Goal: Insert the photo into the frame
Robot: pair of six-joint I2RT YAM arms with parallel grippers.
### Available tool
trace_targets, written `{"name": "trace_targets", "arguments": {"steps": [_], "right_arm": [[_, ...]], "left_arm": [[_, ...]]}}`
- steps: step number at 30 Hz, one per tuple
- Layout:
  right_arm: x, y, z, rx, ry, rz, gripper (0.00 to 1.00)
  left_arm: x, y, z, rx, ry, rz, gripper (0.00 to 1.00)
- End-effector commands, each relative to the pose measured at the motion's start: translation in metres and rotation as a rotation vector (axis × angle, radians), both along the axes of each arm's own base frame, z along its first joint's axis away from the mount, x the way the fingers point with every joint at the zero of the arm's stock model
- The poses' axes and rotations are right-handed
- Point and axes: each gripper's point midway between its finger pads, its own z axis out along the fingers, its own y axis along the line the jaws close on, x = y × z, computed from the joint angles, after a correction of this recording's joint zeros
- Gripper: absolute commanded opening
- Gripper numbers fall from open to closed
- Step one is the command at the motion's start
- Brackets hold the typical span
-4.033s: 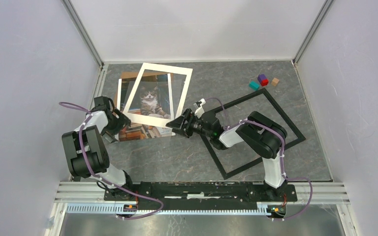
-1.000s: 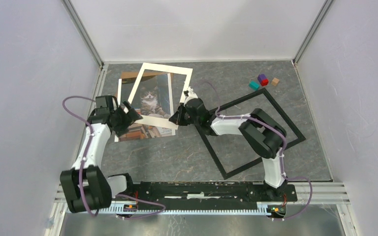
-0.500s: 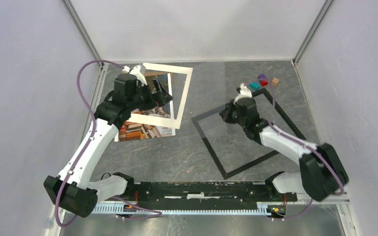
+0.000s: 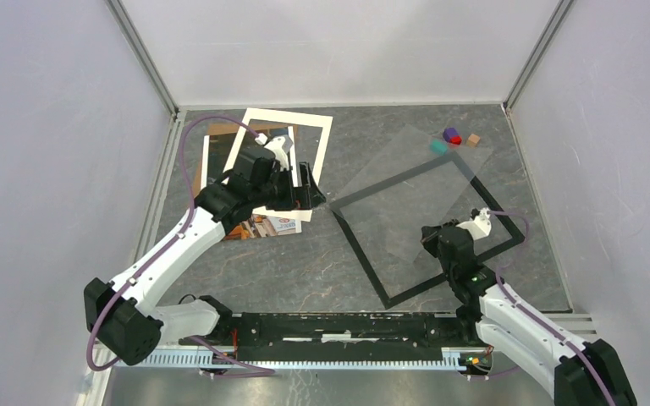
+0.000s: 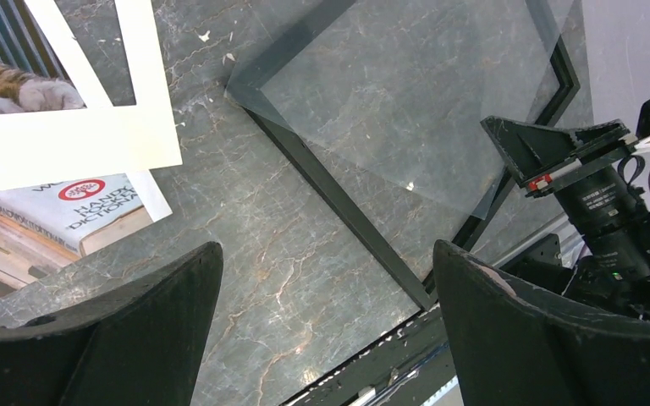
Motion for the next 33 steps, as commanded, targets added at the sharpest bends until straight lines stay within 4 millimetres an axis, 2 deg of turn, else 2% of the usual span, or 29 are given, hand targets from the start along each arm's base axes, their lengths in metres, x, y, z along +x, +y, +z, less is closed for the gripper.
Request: {"name": "trace_targets", "arguments": {"steps": [1, 4, 7, 11, 16, 19, 22, 25, 27, 30, 33], "right_arm": [[0.006, -0.015, 0.013, 0.051, -0.091, -0.114, 0.0], [0.005, -0.011, 0.011, 0.067, -0.087, -0.099, 0.0], [0.006, 0.001, 0.013, 0.077, -0.106, -0.029, 0.0], [0.007, 0.016, 0.015, 0.044, -0.157, 0.088, 0.21], [0.01, 0.031, 0.01, -0.036, -0.144, 0.216, 0.27], [0.015, 0.027, 0.011, -0.055, -0.171, 0.208, 0.21], [0.02, 0.022, 0.014, -0.035, -0.167, 0.174, 0.0], [0.02, 0.017, 0.016, -0.017, -0.085, 0.119, 0.0], [0.009, 0.006, 0.006, 0.005, 0.016, 0.042, 0.0], [0.003, 0.004, 0.004, 0.079, 0.027, -0.001, 0.0], [-0.005, 0.007, -0.008, 0.137, 0.077, -0.018, 0.0]], "left_arm": [[0.012, -0.006, 0.017, -0.01, -0.097, -0.025, 1.0], [0.015, -0.008, 0.007, -0.001, -0.078, -0.025, 1.0], [0.015, -0.01, -0.001, -0.001, -0.056, -0.03, 1.0], [0.017, -0.013, -0.008, 0.006, -0.04, -0.044, 1.0], [0.02, -0.019, -0.02, 0.002, 0.002, -0.048, 1.0], [0.021, -0.022, -0.027, -0.001, 0.029, -0.047, 1.0], [0.023, -0.022, -0.032, 0.007, 0.041, -0.041, 1.0], [0.024, -0.021, -0.026, 0.017, 0.04, -0.038, 1.0], [0.025, -0.022, -0.02, 0.005, 0.03, -0.039, 1.0], [0.027, -0.025, -0.015, -0.009, 0.022, -0.042, 1.0], [0.029, -0.027, -0.015, -0.007, 0.02, -0.05, 1.0]]}}
